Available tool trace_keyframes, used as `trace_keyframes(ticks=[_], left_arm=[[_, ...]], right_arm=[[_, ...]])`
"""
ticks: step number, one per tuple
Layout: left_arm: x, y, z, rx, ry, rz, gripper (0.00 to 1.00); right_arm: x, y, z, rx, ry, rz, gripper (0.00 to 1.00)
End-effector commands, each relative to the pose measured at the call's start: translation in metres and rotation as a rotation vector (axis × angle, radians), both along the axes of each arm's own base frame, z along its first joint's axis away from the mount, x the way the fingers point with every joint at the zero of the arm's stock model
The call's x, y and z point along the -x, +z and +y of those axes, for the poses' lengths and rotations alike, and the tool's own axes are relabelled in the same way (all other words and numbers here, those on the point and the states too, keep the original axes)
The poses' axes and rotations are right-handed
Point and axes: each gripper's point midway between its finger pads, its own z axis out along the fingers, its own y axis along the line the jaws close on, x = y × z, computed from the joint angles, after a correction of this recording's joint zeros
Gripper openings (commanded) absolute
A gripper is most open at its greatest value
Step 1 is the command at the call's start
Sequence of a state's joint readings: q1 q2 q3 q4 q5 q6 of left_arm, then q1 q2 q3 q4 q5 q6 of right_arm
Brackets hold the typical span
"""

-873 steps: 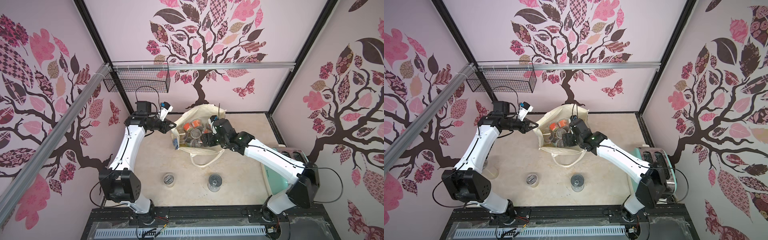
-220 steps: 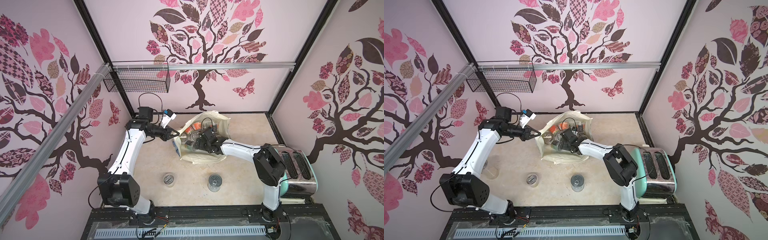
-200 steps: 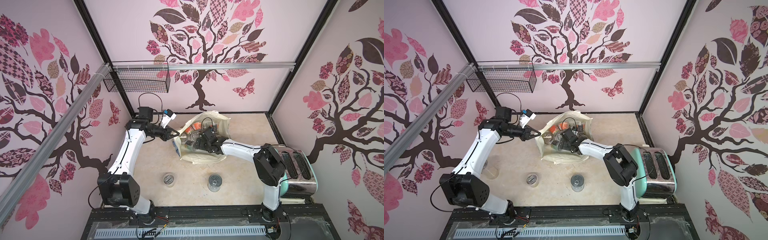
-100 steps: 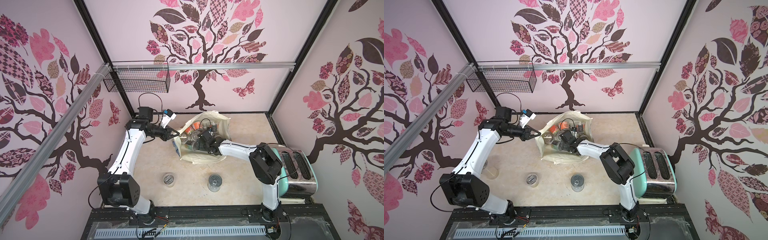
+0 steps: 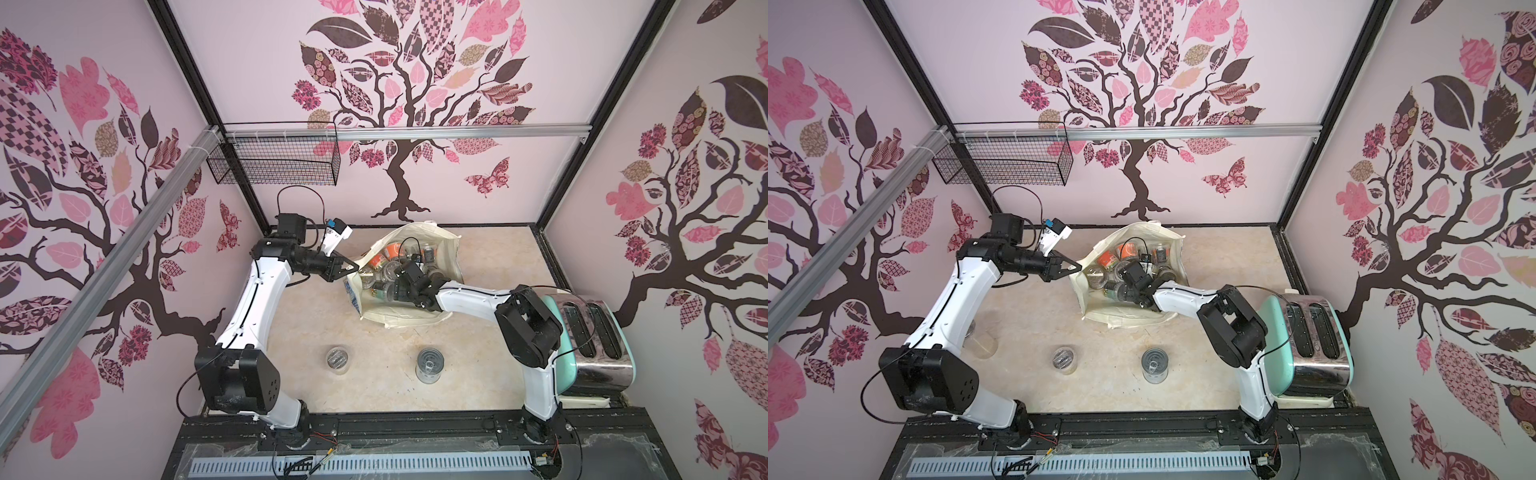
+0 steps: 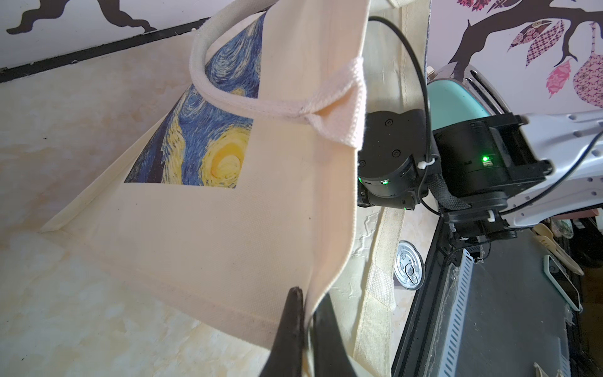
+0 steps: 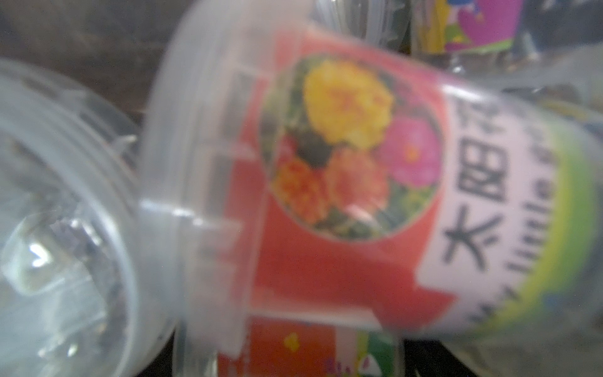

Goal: Take out the seed jars from the canvas bag
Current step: Pick up the seed jar from the canvas bag.

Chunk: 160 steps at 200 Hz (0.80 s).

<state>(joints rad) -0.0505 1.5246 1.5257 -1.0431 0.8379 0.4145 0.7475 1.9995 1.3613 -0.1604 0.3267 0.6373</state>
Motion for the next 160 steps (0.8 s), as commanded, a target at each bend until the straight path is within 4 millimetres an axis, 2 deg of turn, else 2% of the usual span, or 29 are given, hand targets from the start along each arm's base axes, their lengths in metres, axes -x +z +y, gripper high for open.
trace_keyframes(ticks=[1,29,54,90,123,160], left_arm=[[0.004,0.010,0.000,-0.001,0.020,0.007,0.00],[0.000,0.011,0.003,-0.019,0.044,0.003,0.00],[-0.002,0.013,0.005,-0.022,0.052,-0.001,0.00],[-0.013,0.014,0.012,-0.055,0.108,-0.001,0.00],[-0.031,0.018,0.019,-0.063,0.164,-0.003,0.00],[-0.046,0.015,0.024,-0.058,0.187,0.019,0.00]], right_arm=[[-0.001,0.042,0.000,-0.090,-0.014,-0.071,0.77],[0.004,0.055,-0.007,-0.115,-0.028,-0.097,0.75],[0.007,0.071,-0.003,-0.154,-0.001,-0.106,0.74],[0.017,0.106,0.003,-0.227,0.049,-0.124,0.74],[0.029,0.141,0.009,-0.277,0.136,-0.150,0.73],[0.050,0.174,0.020,-0.373,0.234,-0.132,0.73]])
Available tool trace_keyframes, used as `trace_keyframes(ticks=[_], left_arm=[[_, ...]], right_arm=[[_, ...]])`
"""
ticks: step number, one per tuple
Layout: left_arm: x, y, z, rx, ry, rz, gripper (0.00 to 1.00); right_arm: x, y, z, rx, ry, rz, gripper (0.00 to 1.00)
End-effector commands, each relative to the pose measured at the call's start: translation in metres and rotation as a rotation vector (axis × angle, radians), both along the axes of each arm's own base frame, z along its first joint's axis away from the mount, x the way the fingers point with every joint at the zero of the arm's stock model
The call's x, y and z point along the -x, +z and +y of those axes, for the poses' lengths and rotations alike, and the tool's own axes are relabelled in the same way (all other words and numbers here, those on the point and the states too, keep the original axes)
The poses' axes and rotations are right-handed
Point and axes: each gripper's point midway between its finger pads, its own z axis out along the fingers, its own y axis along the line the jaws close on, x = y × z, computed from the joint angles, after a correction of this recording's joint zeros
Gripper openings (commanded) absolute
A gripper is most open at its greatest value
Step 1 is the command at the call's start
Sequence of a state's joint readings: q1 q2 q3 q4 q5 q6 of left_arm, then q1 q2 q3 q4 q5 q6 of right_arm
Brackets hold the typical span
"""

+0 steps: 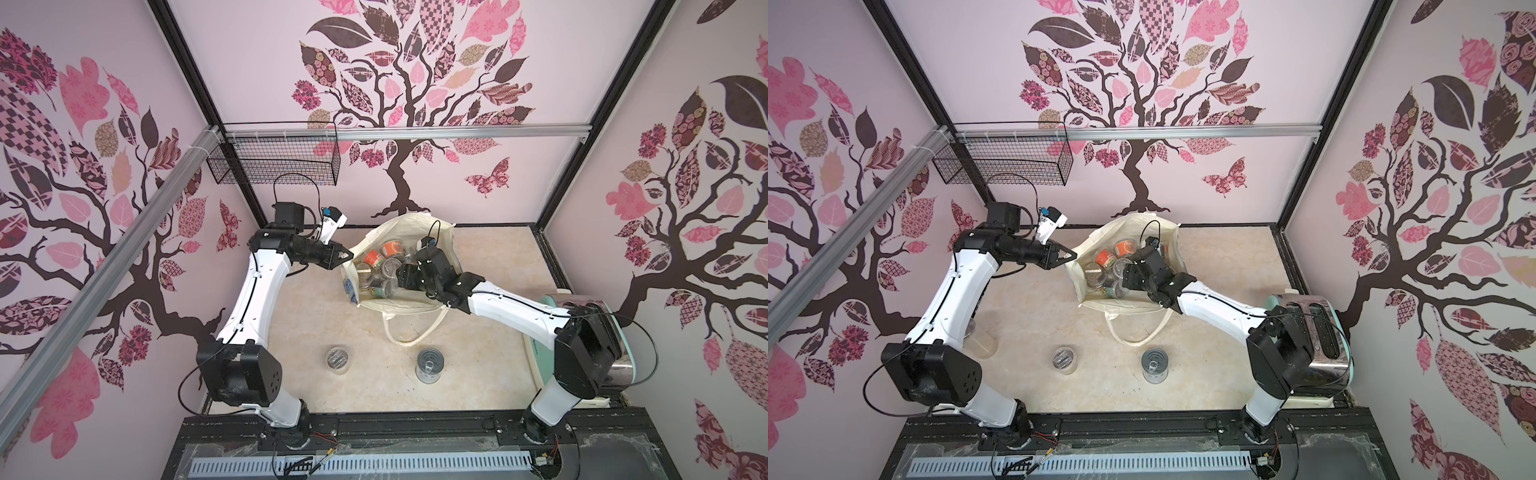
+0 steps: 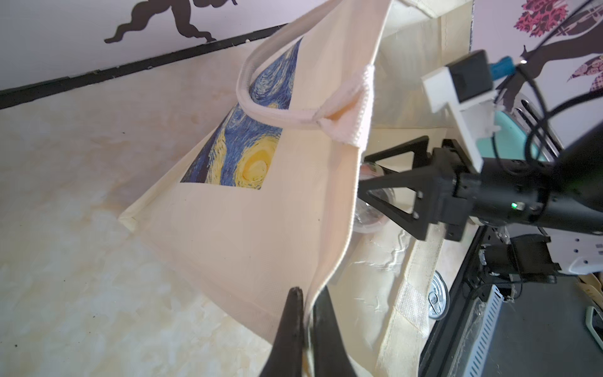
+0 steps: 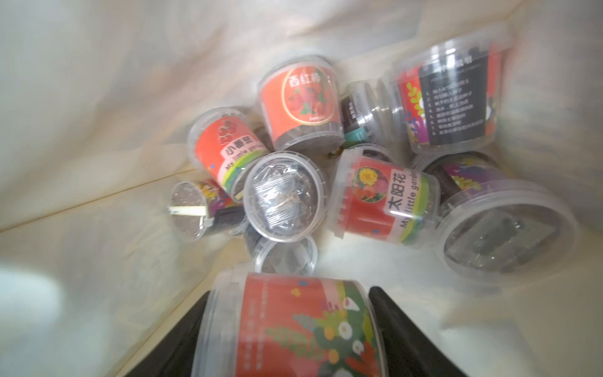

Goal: Take out the seed jars from the canvas bag
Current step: Pick up the seed jar from the canvas bag, then place the seed jar at the center of the board.

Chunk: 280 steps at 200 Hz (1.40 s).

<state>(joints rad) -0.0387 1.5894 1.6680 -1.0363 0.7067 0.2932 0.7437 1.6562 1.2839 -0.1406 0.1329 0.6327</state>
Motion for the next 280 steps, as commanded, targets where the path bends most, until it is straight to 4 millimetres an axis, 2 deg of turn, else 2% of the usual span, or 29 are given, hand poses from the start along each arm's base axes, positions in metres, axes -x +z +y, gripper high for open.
trace_keyframes(ticks=[1,34,59,92,138,162,165,171,192,205,214,230,250,280], left_arm=[[-0.010,0.001,0.006,0.007,0.033,0.020,0.00],[-0.027,0.001,0.016,0.038,0.081,0.045,0.00],[-0.041,0.001,0.024,0.068,0.124,0.066,0.00],[-0.057,-0.003,0.034,0.062,0.168,0.082,0.00],[-0.081,-0.014,0.055,0.028,0.268,0.104,0.00],[-0.089,-0.028,0.063,0.028,0.308,0.156,0.00],[-0.092,-0.019,0.064,0.028,0.311,0.132,0.00],[-0.094,-0.020,0.065,0.026,0.315,0.134,0.00],[-0.097,-0.025,0.067,0.020,0.323,0.143,0.00],[-0.098,-0.026,0.067,0.018,0.325,0.146,0.00],[-0.099,-0.026,0.069,0.016,0.328,0.142,0.00],[-0.103,-0.027,0.070,0.016,0.338,0.137,0.00],[-0.108,-0.029,0.072,0.014,0.353,0.147,0.00],[-0.110,-0.034,0.073,0.009,0.357,0.162,0.00]], right_arm=[[0.016,0.042,0.010,-0.085,0.096,-0.017,0.73],[0.040,0.077,0.020,-0.204,0.195,-0.001,0.72],[0.064,0.095,0.035,-0.295,0.322,0.052,0.71],[0.107,0.102,0.058,-0.394,0.563,0.173,0.69],[0.155,0.065,0.061,-0.268,0.749,0.258,0.67],[0.172,0.052,0.053,-0.235,0.781,0.284,0.68],[0.173,0.050,0.051,-0.231,0.781,0.287,0.68],[0.175,0.045,0.048,-0.219,0.782,0.293,0.68],[0.184,0.010,0.028,-0.116,0.768,0.324,0.69],[0.185,-0.022,0.013,-0.022,0.726,0.360,0.68],[0.186,-0.033,0.009,0.002,0.712,0.385,0.68],[0.193,-0.035,0.018,-0.026,0.754,0.389,0.68],[0.204,-0.035,0.036,-0.006,0.846,0.318,0.69],[0.212,-0.044,0.066,-0.026,0.974,0.319,0.69]])
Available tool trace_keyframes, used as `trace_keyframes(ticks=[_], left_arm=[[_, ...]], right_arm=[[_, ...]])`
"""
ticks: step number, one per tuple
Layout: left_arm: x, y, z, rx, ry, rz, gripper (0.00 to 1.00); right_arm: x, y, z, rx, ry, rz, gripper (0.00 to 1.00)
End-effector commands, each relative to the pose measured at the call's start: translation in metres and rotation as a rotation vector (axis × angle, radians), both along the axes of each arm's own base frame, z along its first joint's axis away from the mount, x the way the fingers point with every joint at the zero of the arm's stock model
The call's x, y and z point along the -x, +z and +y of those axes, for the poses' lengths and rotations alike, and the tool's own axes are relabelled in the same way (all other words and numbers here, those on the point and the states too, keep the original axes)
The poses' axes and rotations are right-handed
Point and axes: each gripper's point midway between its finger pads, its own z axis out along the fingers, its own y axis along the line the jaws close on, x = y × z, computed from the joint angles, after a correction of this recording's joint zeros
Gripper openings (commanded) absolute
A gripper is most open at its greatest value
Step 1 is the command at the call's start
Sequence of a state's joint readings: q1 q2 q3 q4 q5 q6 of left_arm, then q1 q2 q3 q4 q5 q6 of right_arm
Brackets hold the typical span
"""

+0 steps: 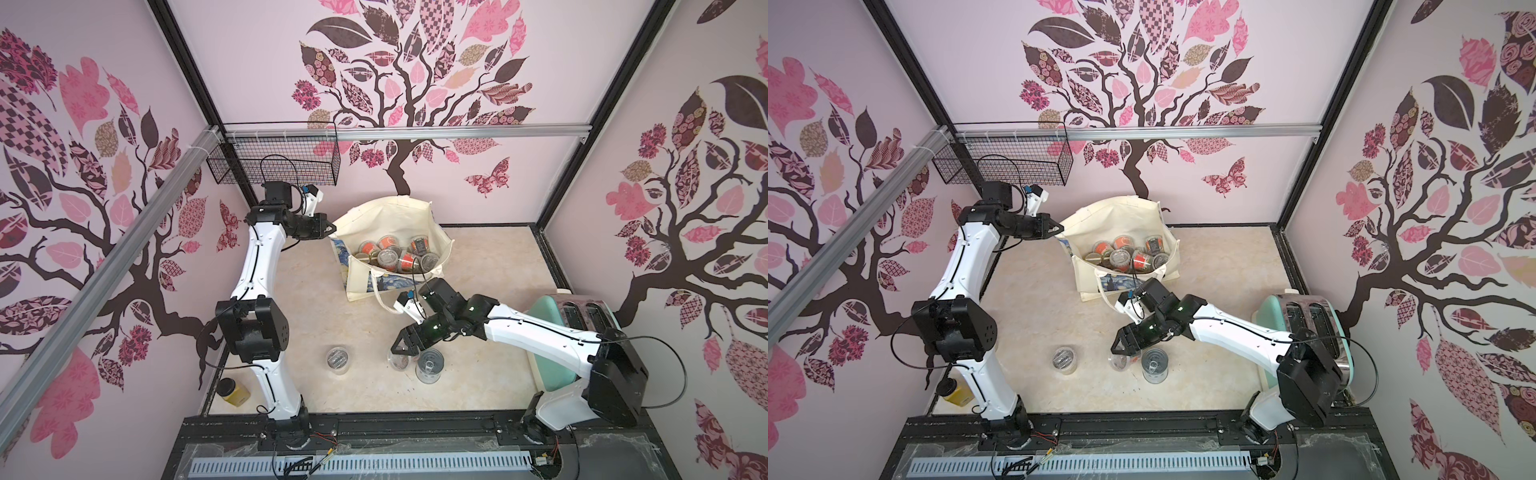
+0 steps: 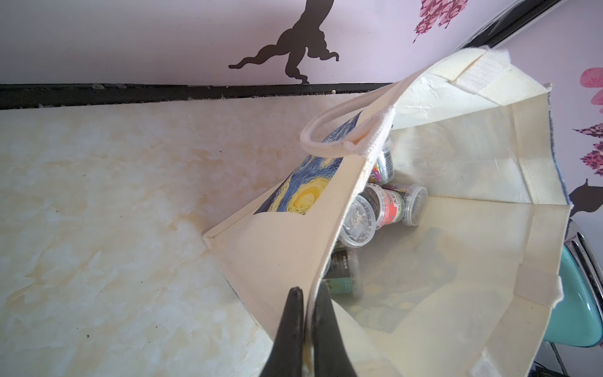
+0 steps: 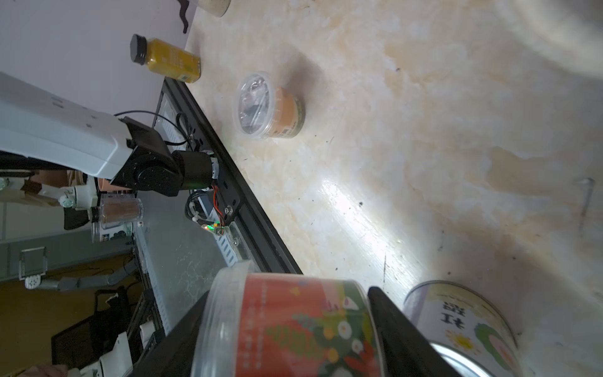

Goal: Take out the seed jars from the canvas bag
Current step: Place the seed jar at the center of the board.

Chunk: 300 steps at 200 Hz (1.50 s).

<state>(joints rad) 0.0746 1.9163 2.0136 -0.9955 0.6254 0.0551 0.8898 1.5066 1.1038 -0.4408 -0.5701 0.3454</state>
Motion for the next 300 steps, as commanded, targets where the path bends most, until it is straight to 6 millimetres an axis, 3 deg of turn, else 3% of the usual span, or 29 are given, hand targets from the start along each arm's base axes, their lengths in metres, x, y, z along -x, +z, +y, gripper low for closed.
trace_keyframes(ticks=[1,42,78,100,137,180,232,300], left_arm=[[-0.001,-0.024,0.011,-0.029,0.042,0.082,0.00],[0.001,-0.023,0.013,-0.038,0.040,0.072,0.00],[0.001,-0.022,0.015,-0.035,0.043,0.075,0.00],[0.000,-0.020,0.014,-0.025,0.036,0.071,0.00],[-0.004,-0.017,0.012,-0.005,0.038,0.069,0.00],[-0.001,-0.019,0.013,-0.010,0.034,0.074,0.00],[-0.001,-0.017,0.012,-0.006,0.030,0.072,0.00],[-0.001,-0.018,0.014,-0.005,0.030,0.076,0.00]], right_arm=[[0.002,0.000,0.029,-0.062,0.120,-0.037,0.68],[-0.017,-0.010,0.066,-0.065,0.226,-0.085,0.65],[0.003,-0.032,0.095,-0.063,0.324,-0.092,0.68],[0.016,-0.051,0.092,-0.035,0.398,-0.055,0.68],[0.018,-0.086,0.084,0.051,0.472,-0.048,0.69],[0.019,-0.106,0.088,0.078,0.501,0.006,0.67],[0.013,-0.116,0.088,0.095,0.495,0.032,0.69],[0.000,-0.119,0.082,0.099,0.448,0.012,0.83]])
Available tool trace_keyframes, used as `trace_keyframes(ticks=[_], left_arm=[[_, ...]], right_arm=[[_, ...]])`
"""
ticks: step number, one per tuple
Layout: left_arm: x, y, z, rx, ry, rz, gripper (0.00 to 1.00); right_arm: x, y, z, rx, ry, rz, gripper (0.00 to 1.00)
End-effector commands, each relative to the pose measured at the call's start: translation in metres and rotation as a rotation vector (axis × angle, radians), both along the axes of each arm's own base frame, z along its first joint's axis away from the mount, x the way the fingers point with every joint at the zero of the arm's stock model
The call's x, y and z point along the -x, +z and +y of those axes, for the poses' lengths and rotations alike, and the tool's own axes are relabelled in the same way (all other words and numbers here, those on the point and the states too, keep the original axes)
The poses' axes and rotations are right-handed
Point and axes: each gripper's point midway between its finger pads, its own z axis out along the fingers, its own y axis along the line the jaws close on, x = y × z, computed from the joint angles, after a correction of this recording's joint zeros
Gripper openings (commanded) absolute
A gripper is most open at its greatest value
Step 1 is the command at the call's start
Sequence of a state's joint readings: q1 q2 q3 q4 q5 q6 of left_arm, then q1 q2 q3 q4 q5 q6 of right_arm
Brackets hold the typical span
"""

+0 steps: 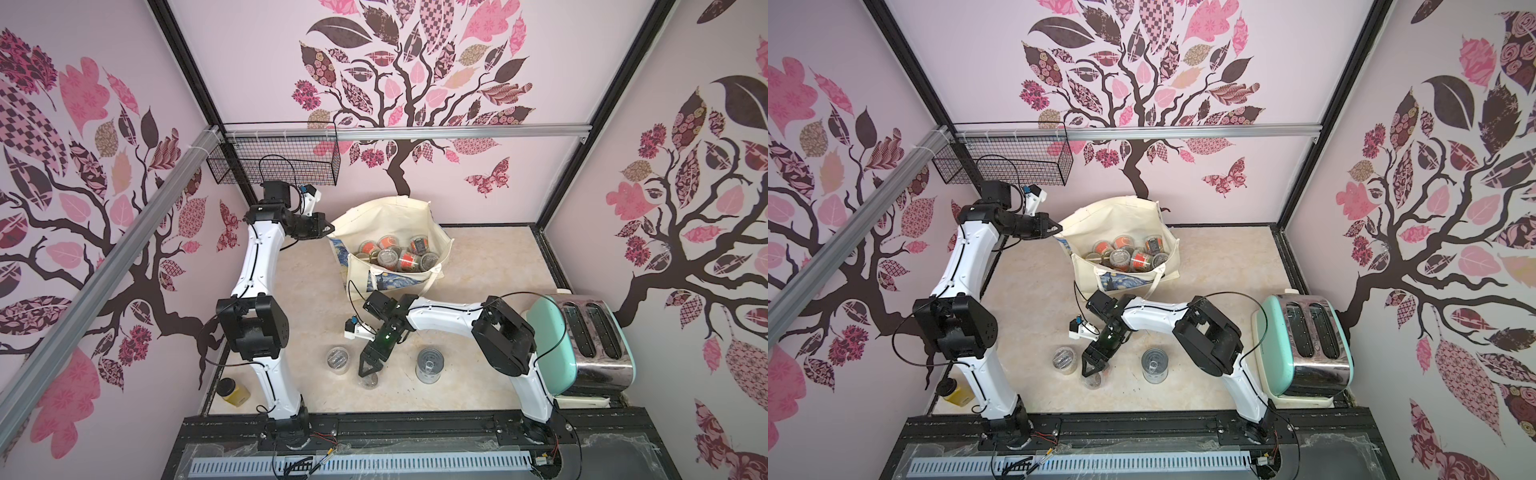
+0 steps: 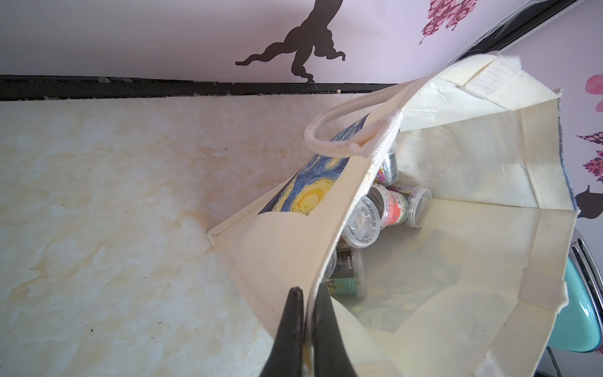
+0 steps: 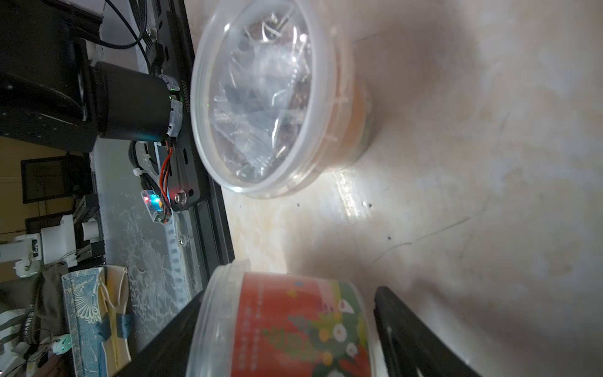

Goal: Take out the seed jars from the canvas bag
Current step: Place the seed jar at the center of the board.

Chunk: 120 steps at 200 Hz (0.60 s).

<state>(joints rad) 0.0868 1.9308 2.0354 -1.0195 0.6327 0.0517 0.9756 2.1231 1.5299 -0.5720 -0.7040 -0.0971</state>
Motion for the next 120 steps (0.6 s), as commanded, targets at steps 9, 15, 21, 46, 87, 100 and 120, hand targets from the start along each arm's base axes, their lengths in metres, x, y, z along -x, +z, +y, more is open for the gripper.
trace_keyframes(ticks=[9,15,21,46,87,100,120], left_arm=[[0.000,-0.017,0.009,-0.012,0.017,0.060,0.00],[0.000,-0.017,0.010,-0.013,0.019,0.060,0.00],[0.001,-0.016,0.009,-0.012,0.018,0.060,0.00],[0.001,-0.015,0.009,-0.012,0.018,0.056,0.00],[0.001,-0.014,0.009,-0.003,0.016,0.055,0.00],[0.001,-0.014,0.008,0.000,0.015,0.056,0.00],[0.000,-0.012,0.008,0.001,0.014,0.049,0.00]], right_arm=[[-0.005,-0.013,-0.005,0.025,-0.018,0.009,0.84],[-0.006,-0.014,-0.005,0.027,-0.019,0.004,0.84],[-0.007,-0.015,-0.006,0.030,-0.023,-0.004,0.85],[-0.012,-0.013,-0.009,0.030,-0.039,-0.035,0.88],[-0.021,-0.002,-0.012,0.006,-0.064,-0.110,0.92],[-0.022,0.003,-0.012,-0.008,-0.071,-0.128,0.91],[-0.021,0.005,-0.012,-0.027,-0.080,-0.098,0.82]])
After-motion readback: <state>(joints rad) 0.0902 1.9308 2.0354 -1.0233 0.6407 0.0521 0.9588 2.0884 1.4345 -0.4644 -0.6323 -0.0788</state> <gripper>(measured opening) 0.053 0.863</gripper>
